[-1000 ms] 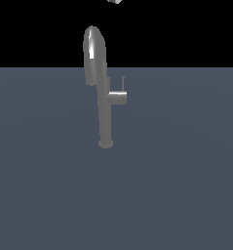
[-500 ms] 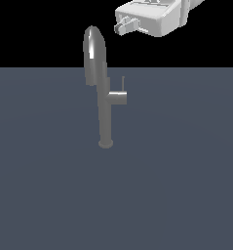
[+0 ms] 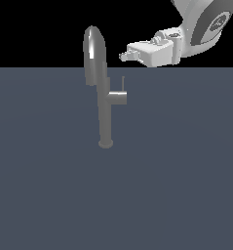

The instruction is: Turn on the faucet by rotating a designated handle.

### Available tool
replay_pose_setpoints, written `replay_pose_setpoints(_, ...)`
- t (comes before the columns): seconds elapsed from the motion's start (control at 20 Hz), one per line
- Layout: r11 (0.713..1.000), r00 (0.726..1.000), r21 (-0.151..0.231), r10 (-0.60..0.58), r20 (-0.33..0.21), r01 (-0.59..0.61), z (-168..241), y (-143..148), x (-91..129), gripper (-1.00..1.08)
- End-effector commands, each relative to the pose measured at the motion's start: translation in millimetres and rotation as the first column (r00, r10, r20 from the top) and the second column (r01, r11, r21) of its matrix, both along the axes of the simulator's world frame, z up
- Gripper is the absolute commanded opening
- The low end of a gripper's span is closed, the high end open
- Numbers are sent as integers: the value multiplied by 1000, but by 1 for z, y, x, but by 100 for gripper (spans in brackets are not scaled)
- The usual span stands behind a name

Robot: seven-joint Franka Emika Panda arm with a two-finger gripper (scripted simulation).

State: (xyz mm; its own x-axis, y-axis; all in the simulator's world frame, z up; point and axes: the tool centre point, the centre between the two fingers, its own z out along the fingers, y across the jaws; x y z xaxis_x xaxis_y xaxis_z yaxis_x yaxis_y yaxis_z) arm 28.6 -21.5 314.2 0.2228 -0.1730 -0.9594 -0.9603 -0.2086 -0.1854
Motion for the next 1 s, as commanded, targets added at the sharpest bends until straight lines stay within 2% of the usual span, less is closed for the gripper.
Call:
replay_pose_setpoints(0.0, 997, 997, 48, -51, -53, 54, -16, -2, 7, -100)
replay_pose_setpoints(0.2, 986, 986, 104, -113, -125, 126, -37, -3, 13, -100)
replay_pose_setpoints(0.45, 970, 968, 150, -163, -192, 193, -56, -2, 18, -100)
replay_pose_setpoints(0.7, 958, 955, 173, -188, -228, 230, -67, -2, 20, -100)
replay_pose_setpoints(0.95, 957, 954, 175, -190, -231, 233, -68, -1, 20, -100)
